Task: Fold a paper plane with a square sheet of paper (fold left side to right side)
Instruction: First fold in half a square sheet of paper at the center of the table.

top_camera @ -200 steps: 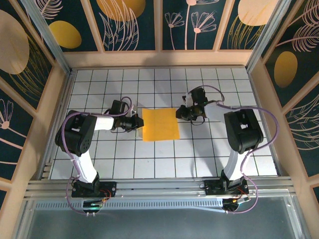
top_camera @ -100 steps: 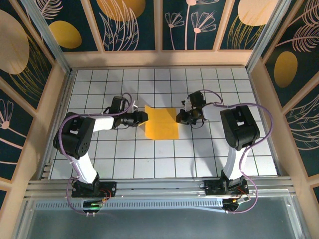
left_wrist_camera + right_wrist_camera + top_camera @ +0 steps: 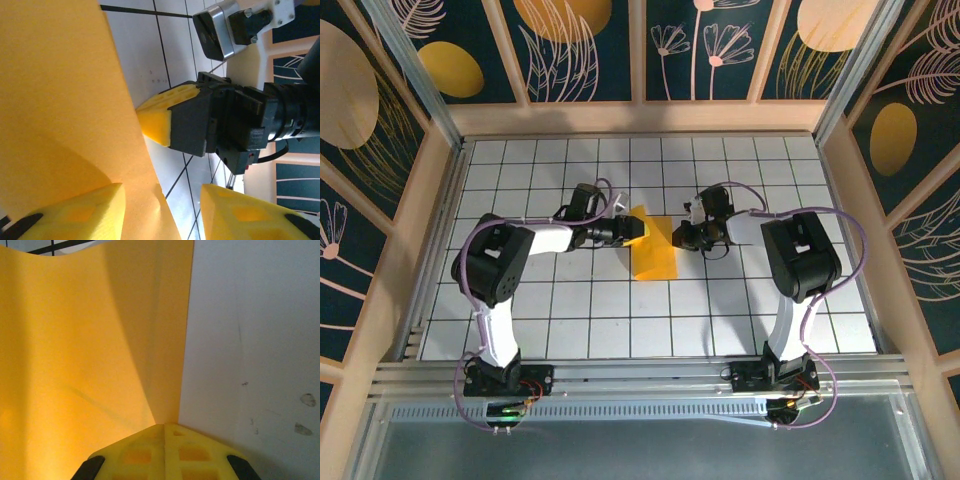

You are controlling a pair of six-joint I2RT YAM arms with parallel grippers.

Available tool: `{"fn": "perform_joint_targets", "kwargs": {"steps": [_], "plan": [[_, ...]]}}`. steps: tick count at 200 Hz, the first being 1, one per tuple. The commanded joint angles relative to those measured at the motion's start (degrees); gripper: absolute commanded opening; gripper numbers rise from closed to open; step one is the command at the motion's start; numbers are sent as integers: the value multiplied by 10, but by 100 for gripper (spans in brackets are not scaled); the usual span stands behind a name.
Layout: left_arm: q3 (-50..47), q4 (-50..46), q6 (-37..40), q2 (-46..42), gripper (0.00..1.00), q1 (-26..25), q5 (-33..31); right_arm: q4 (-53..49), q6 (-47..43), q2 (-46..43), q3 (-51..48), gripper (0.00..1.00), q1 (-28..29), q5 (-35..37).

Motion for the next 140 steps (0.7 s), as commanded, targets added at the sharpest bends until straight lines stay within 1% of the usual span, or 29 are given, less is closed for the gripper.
{"fn": "perform_joint_targets", "kwargs": {"steps": [1, 27, 43, 66, 85, 98, 121, 140], "plan": [[25, -4, 2, 17, 39, -7, -1, 7, 14, -12, -23, 0, 4, -13], [28, -12, 7, 21, 30, -11, -7, 32, 27, -34, -31, 0, -2, -37], [27, -20, 12, 22, 24, -11, -12, 49, 38, -53, -36, 8, -11, -49], [23, -25, 17, 23, 16, -12, -18, 63, 45, -82, -40, 23, -25, -61], [22, -24, 18, 23, 9, -13, -20, 77, 53, -95, -41, 37, -33, -95], [23, -24, 20, 23, 5, -15, -21, 85, 61, -94, -39, 44, -33, -125], [22, -23, 20, 24, 2, -16, -21, 114, 87, -81, -39, 50, -28, -162], [20, -23, 21, 22, 1, -17, -22, 117, 90, -65, -27, 53, -17, -163]]}}
